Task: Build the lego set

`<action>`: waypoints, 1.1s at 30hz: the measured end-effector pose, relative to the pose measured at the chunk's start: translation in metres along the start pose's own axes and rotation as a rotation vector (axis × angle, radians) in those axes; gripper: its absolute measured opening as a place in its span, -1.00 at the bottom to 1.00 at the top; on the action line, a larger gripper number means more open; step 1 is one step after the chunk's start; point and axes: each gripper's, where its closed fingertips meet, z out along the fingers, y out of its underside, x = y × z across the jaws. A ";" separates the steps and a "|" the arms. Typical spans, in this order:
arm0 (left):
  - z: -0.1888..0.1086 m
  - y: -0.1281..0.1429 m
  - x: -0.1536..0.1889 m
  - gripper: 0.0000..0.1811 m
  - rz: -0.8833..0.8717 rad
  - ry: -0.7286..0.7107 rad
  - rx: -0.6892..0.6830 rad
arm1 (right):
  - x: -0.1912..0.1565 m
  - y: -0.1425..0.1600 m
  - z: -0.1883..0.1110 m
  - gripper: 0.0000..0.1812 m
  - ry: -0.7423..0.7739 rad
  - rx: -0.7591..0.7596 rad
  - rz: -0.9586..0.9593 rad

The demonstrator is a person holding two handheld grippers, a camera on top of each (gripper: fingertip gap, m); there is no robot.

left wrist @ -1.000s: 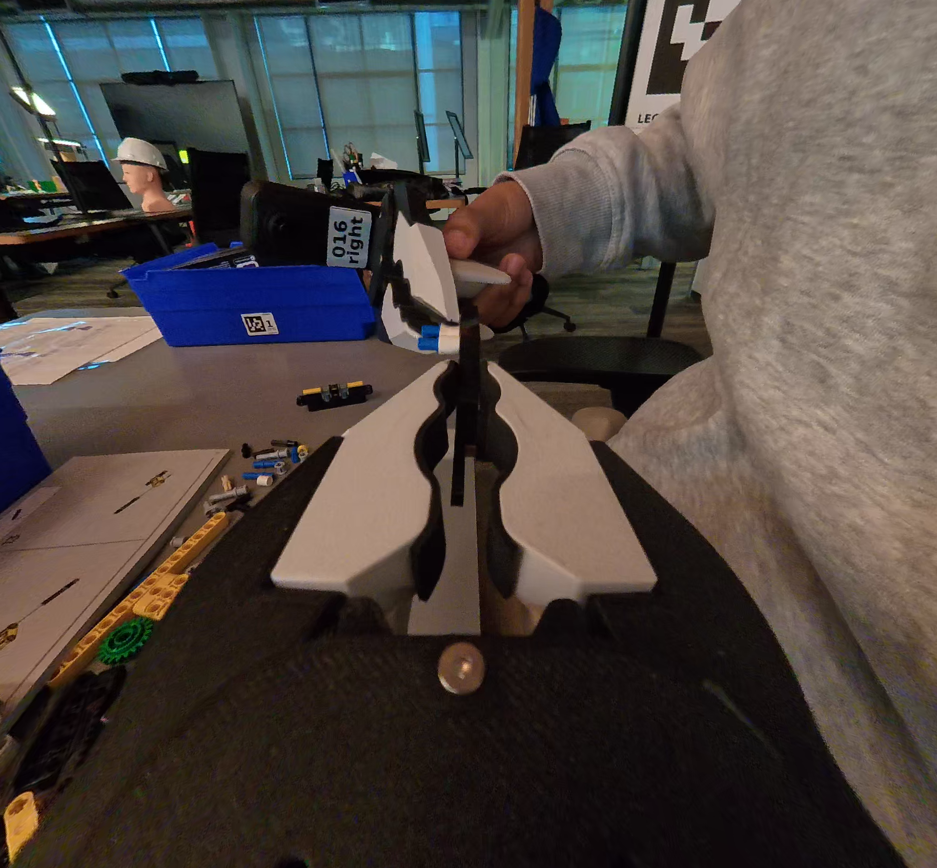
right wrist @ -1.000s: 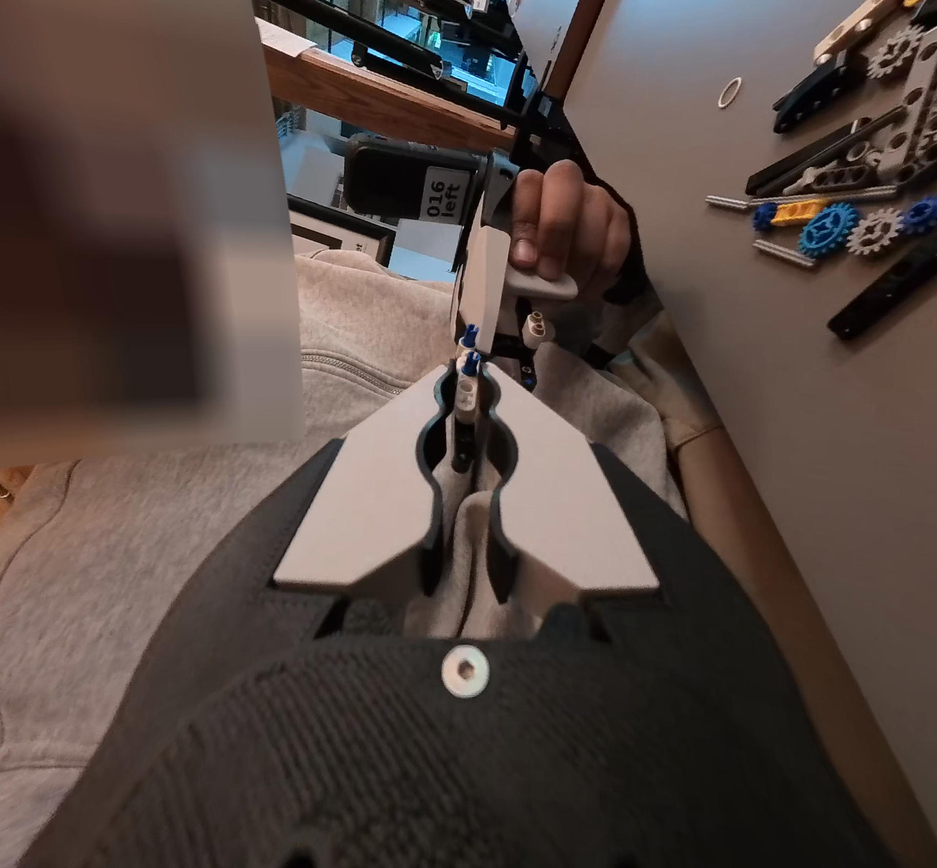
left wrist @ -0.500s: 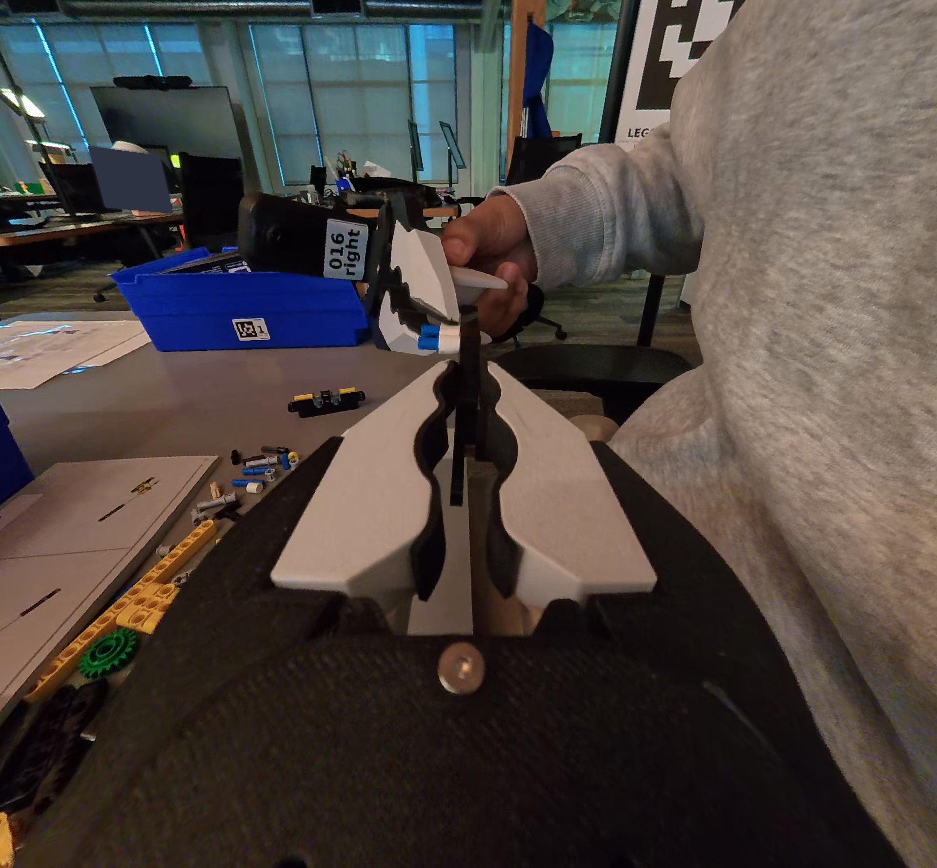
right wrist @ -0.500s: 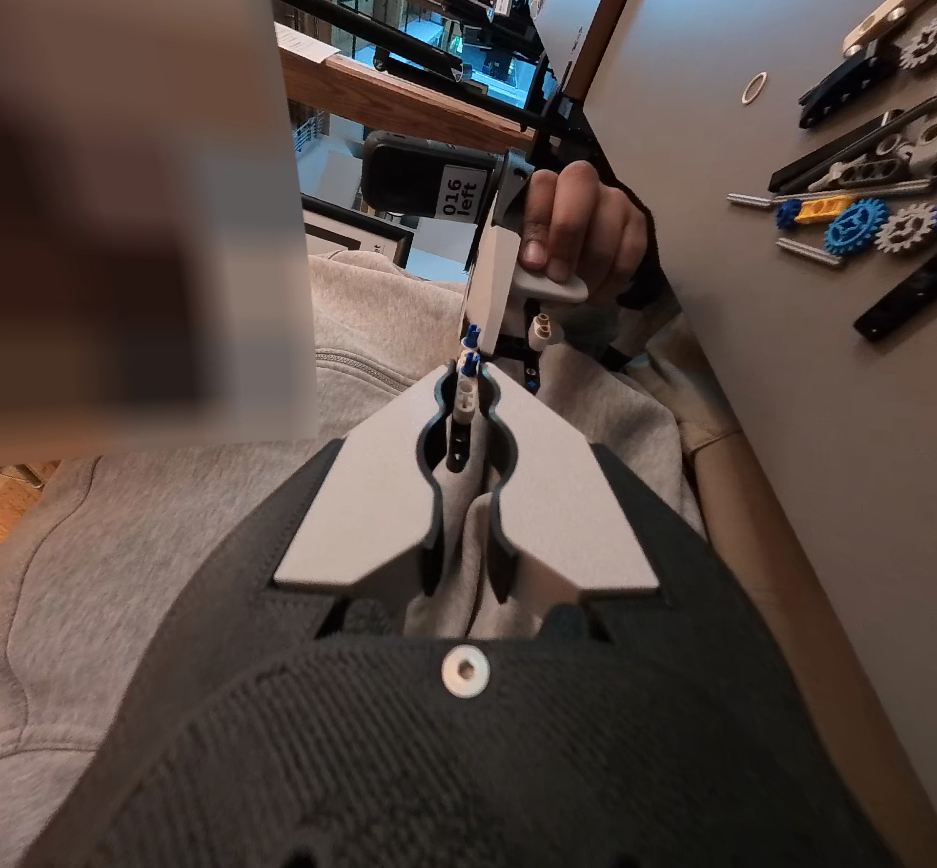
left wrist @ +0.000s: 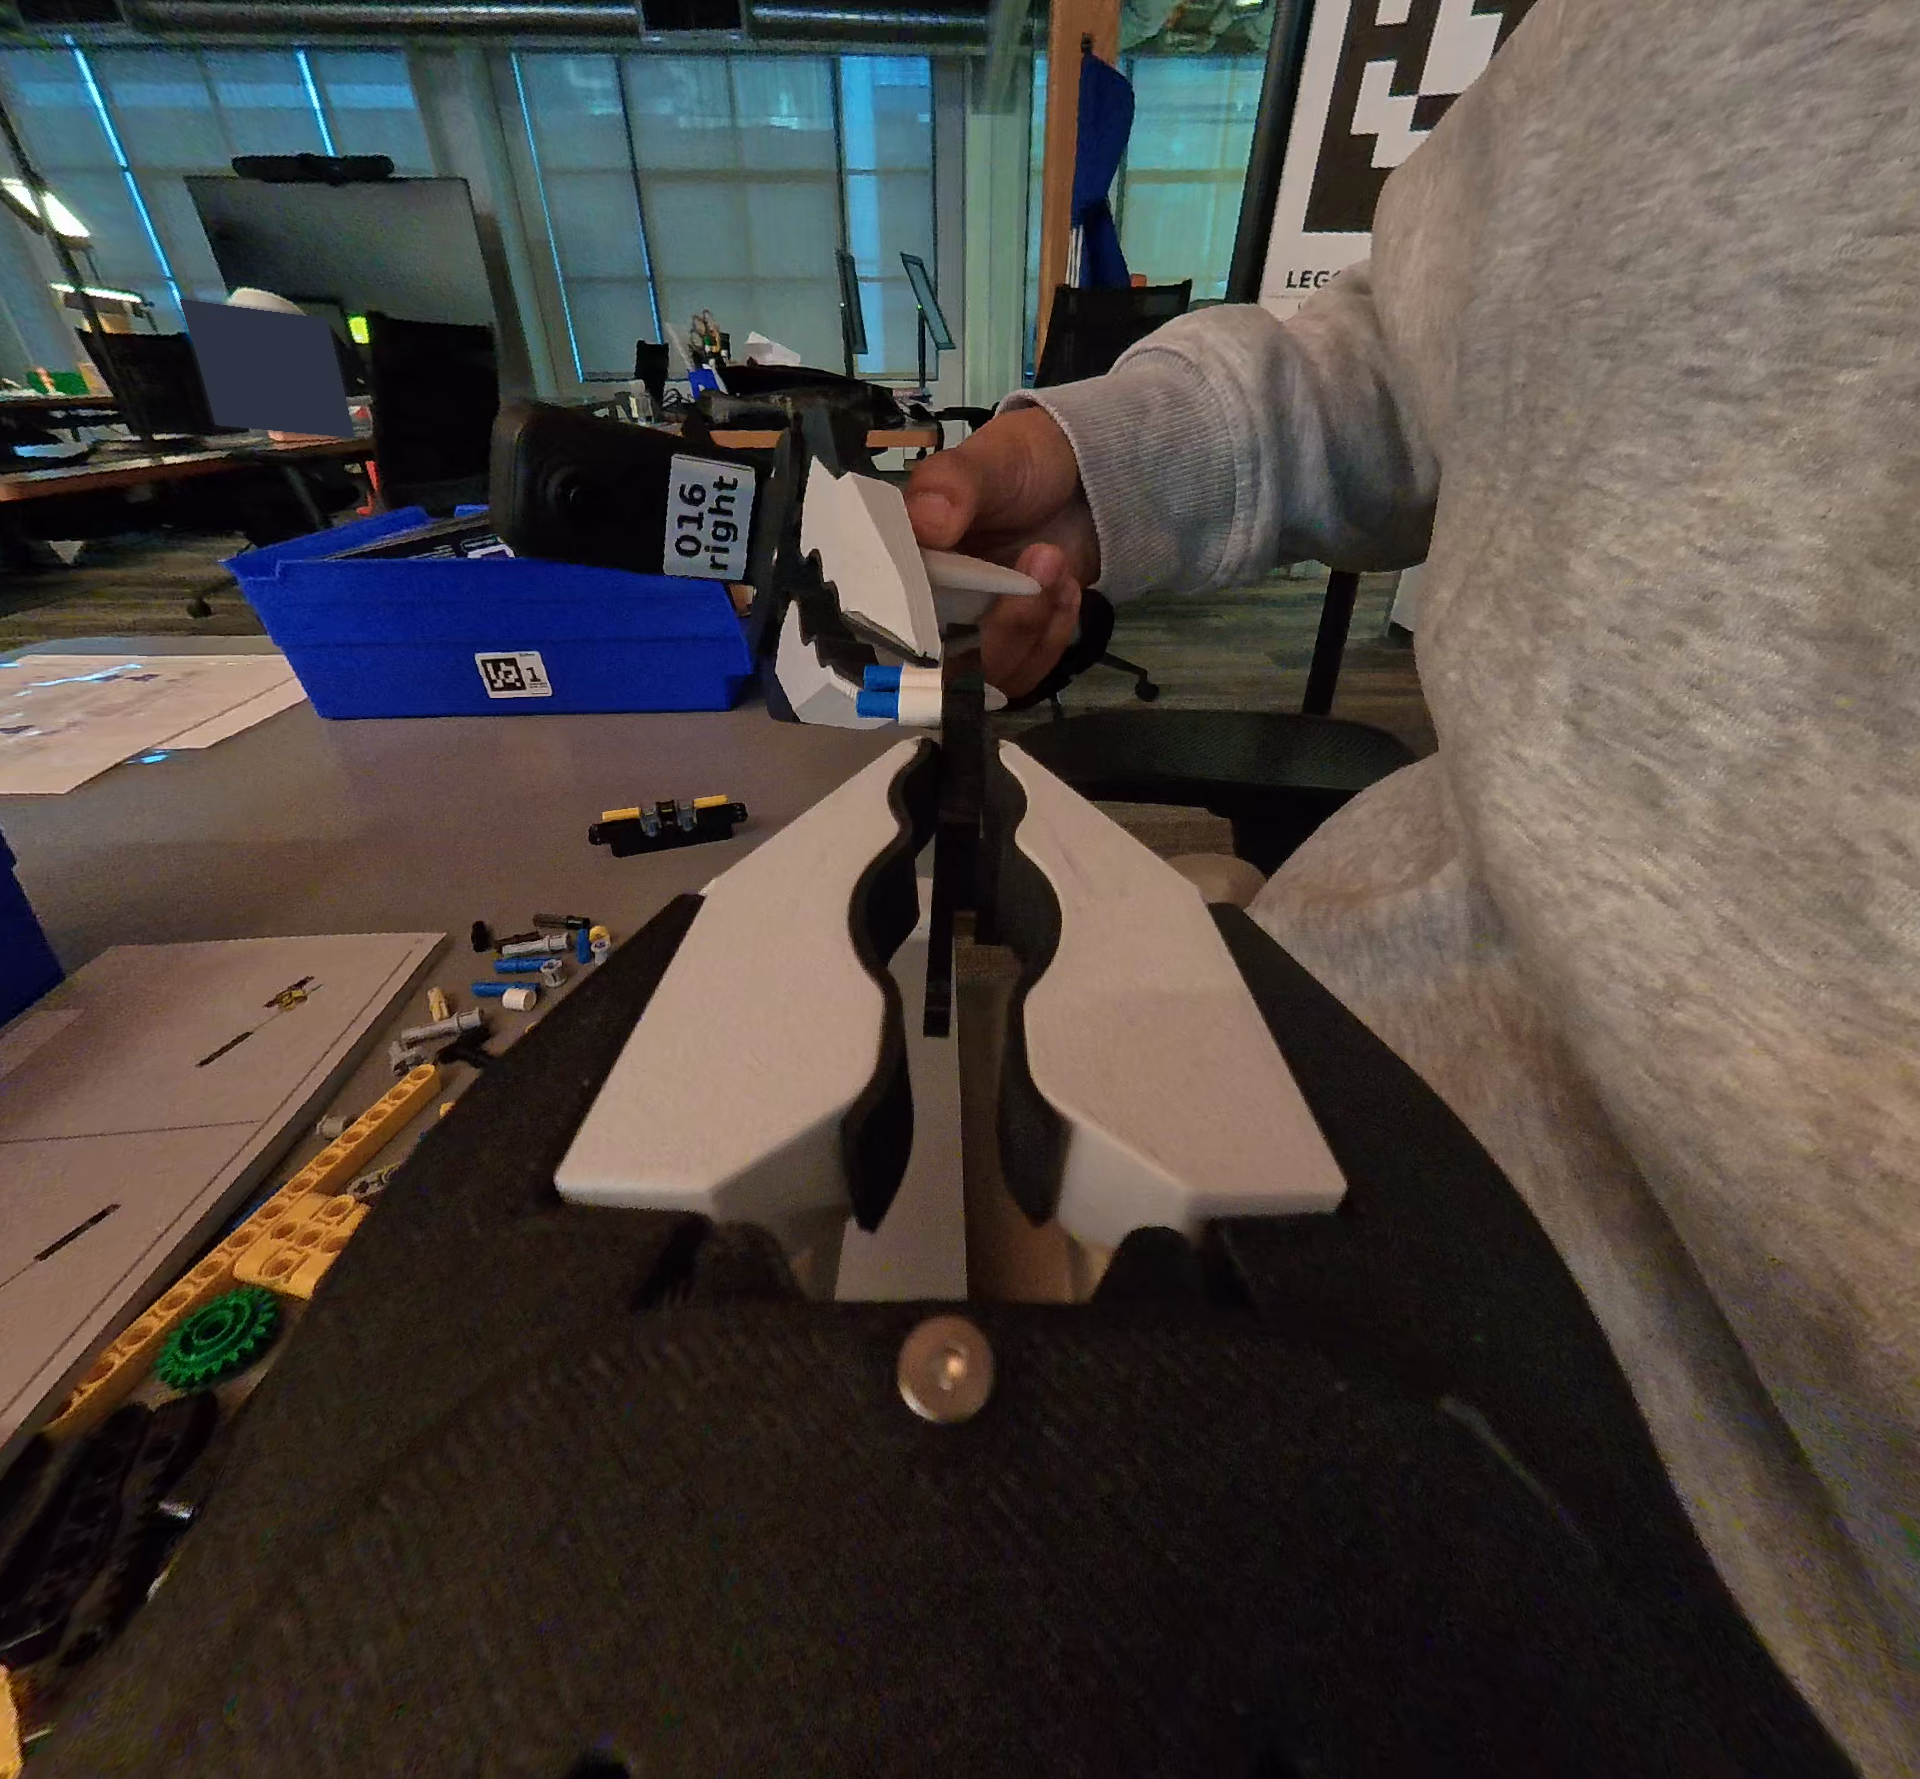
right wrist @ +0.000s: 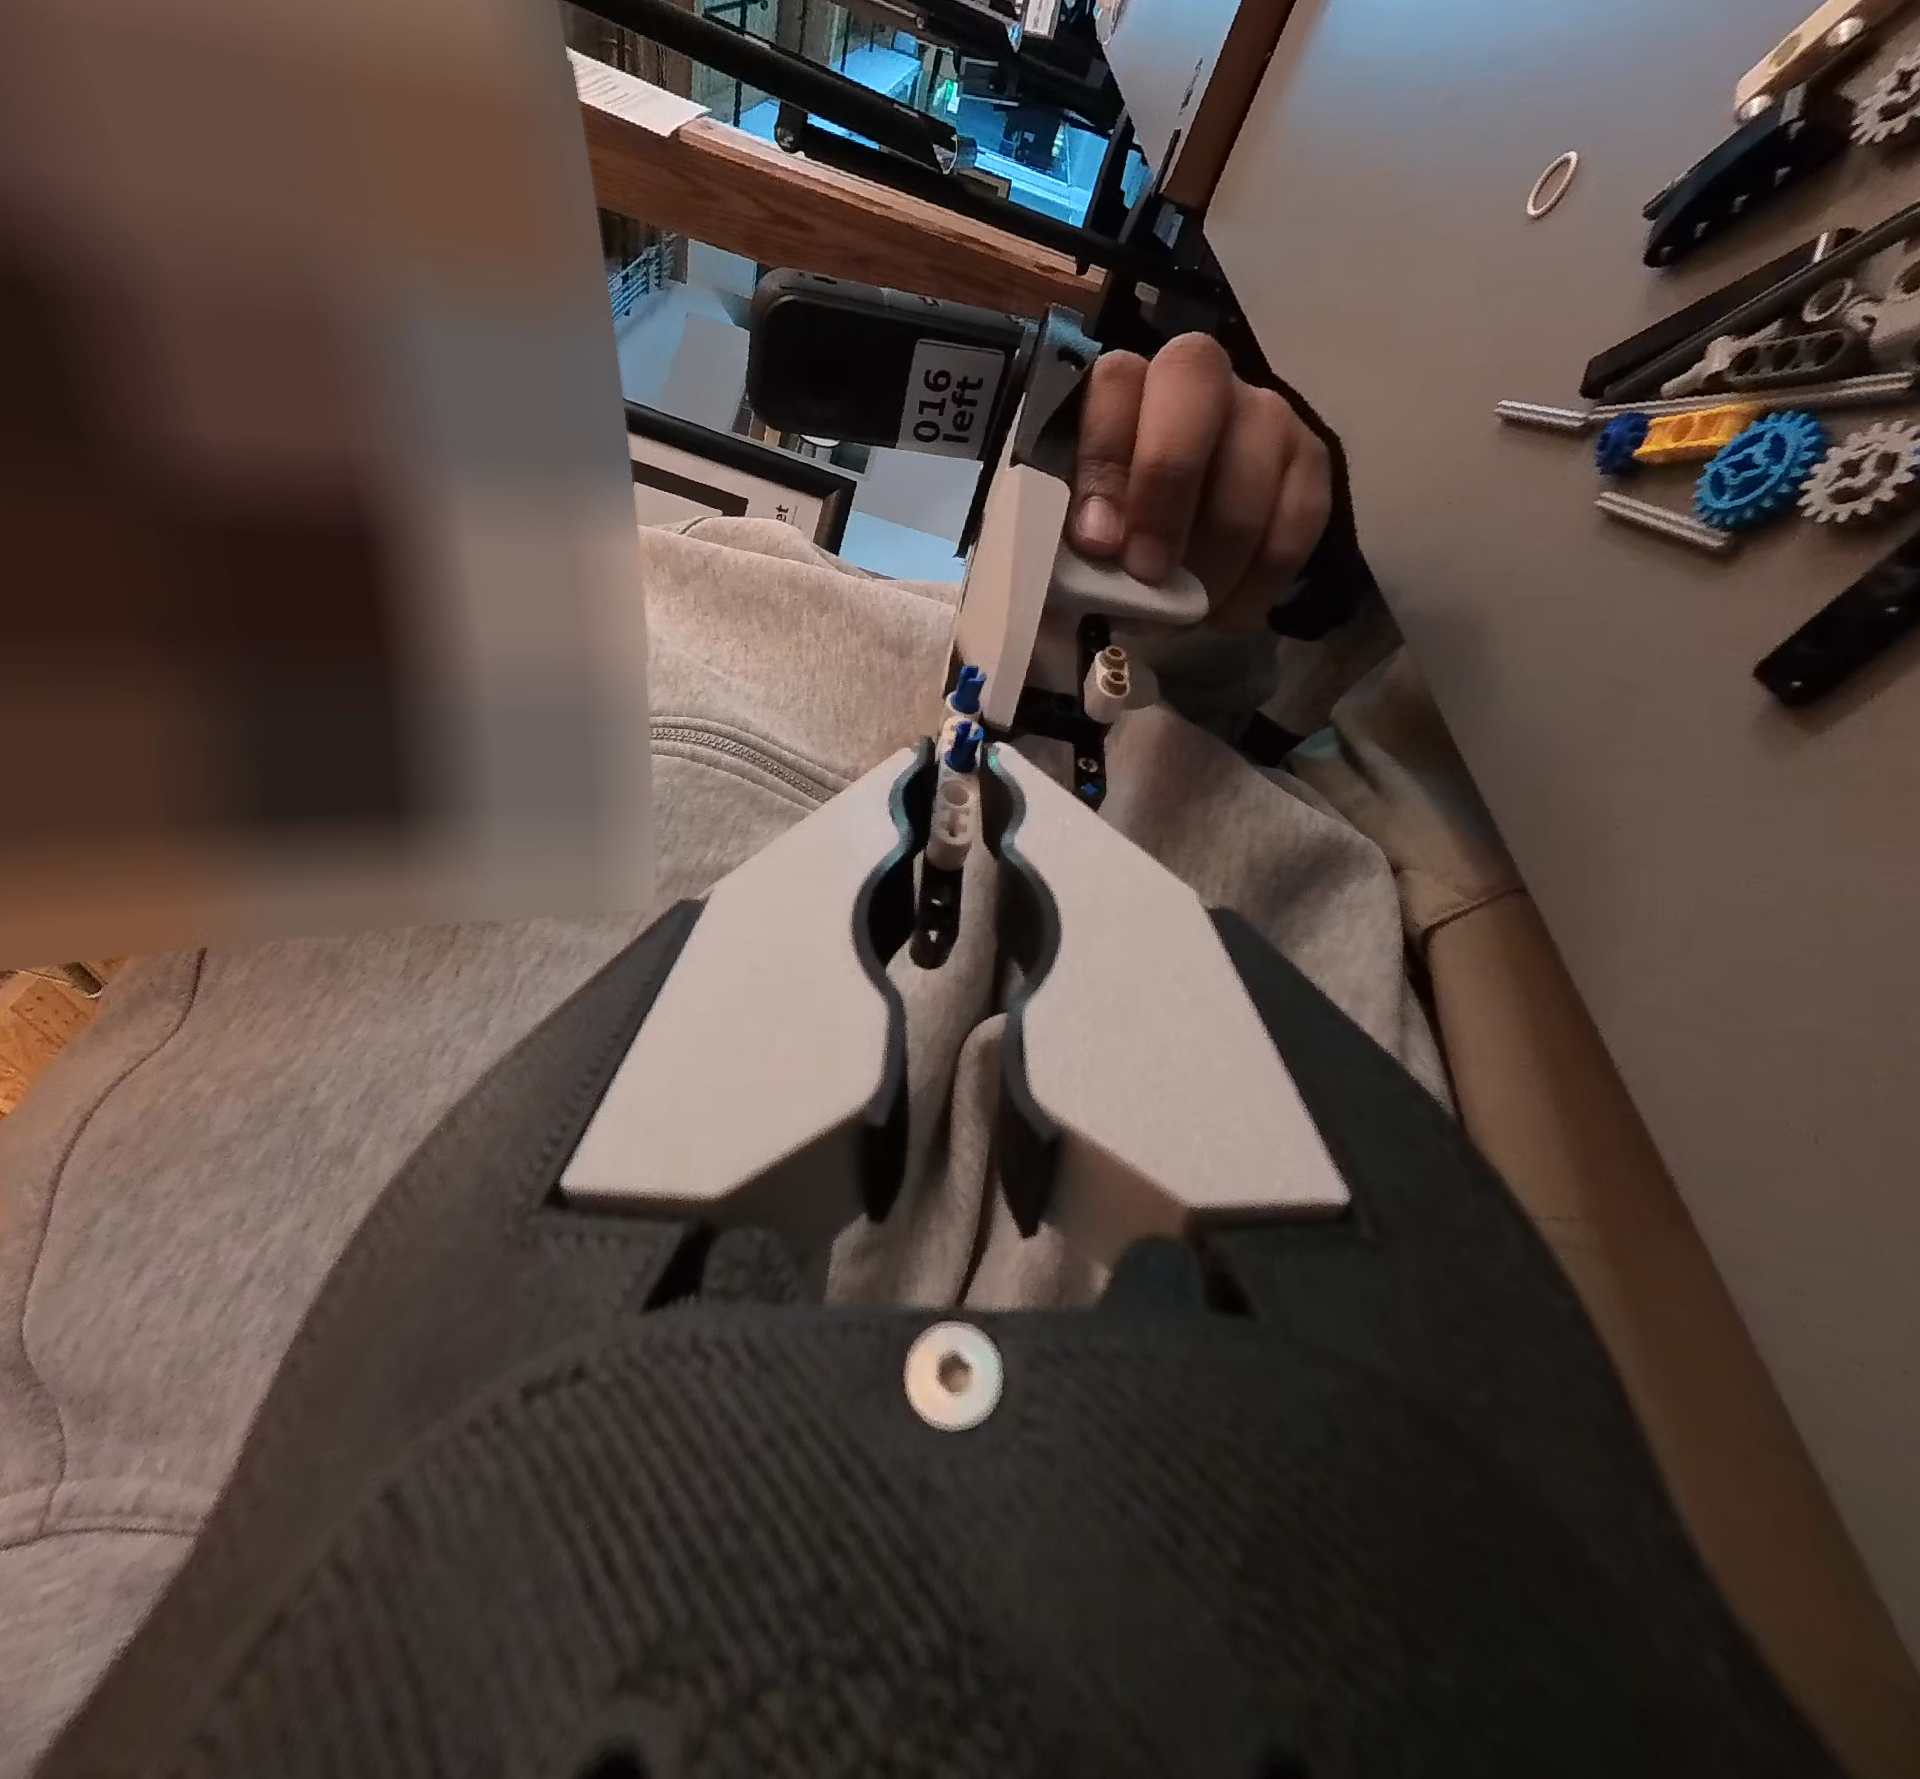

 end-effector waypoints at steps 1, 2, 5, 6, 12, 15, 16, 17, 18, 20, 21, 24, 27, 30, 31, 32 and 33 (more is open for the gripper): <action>0.000 0.000 0.000 -0.95 0.000 -0.001 0.000 | 0.000 0.000 0.000 -0.94 0.000 0.001 0.000; 0.000 0.000 0.000 -0.95 0.001 -0.002 0.000 | 0.000 0.000 0.000 -0.94 0.000 0.001 0.001; 0.000 0.001 -0.002 -0.95 0.003 -0.010 -0.004 | 0.000 0.000 0.000 -0.90 0.004 -0.003 0.001; 0.000 0.001 -0.002 -0.95 0.005 -0.014 -0.007 | 0.001 0.000 -0.001 -0.80 0.013 -0.006 0.002; -0.002 0.001 -0.007 -0.95 0.000 -0.038 -0.003 | 0.004 -0.014 -0.020 -0.66 0.117 0.063 -0.070; -0.003 0.000 -0.014 -0.95 0.011 -0.078 0.002 | 0.006 -0.025 -0.033 -0.71 0.223 0.125 -0.192; -0.005 -0.001 -0.019 -0.95 0.034 -0.121 0.007 | 0.008 -0.029 -0.037 -0.71 0.282 0.148 -0.263; -0.008 -0.003 -0.029 -0.95 0.077 -0.206 0.008 | 0.011 -0.034 -0.044 -0.68 0.365 0.174 -0.345; -0.014 -0.006 -0.041 -0.95 0.141 -0.312 0.007 | 0.015 -0.038 -0.050 -0.63 0.459 0.194 -0.434; -0.026 -0.009 -0.060 -0.95 0.256 -0.484 -0.025 | 0.015 -0.043 -0.059 -0.61 0.598 0.213 -0.589; -0.034 -0.010 -0.071 -0.95 0.312 -0.585 -0.049 | 0.014 -0.044 -0.059 -0.61 0.640 0.223 -0.642; -0.062 -0.008 -0.099 -0.95 0.541 -0.871 -0.207 | 0.008 -0.045 -0.056 -0.64 0.694 0.264 -0.758; -0.080 -0.007 -0.111 -0.95 0.798 -1.023 -0.401 | 0.005 -0.044 -0.054 -0.67 0.700 0.311 -0.813; -0.085 -0.005 -0.114 -0.95 0.990 -1.081 -0.542 | 0.011 -0.040 -0.054 -0.66 0.690 0.322 -0.793; -0.085 -0.006 -0.114 -0.95 1.032 -1.090 -0.566 | 0.012 -0.039 -0.053 -0.66 0.683 0.326 -0.783; -0.084 -0.007 -0.113 -0.95 1.062 -1.097 -0.575 | 0.013 -0.038 -0.052 -0.65 0.674 0.331 -0.778; -0.083 -0.009 -0.111 -0.95 1.085 -1.105 -0.577 | 0.013 -0.037 -0.051 -0.65 0.670 0.334 -0.775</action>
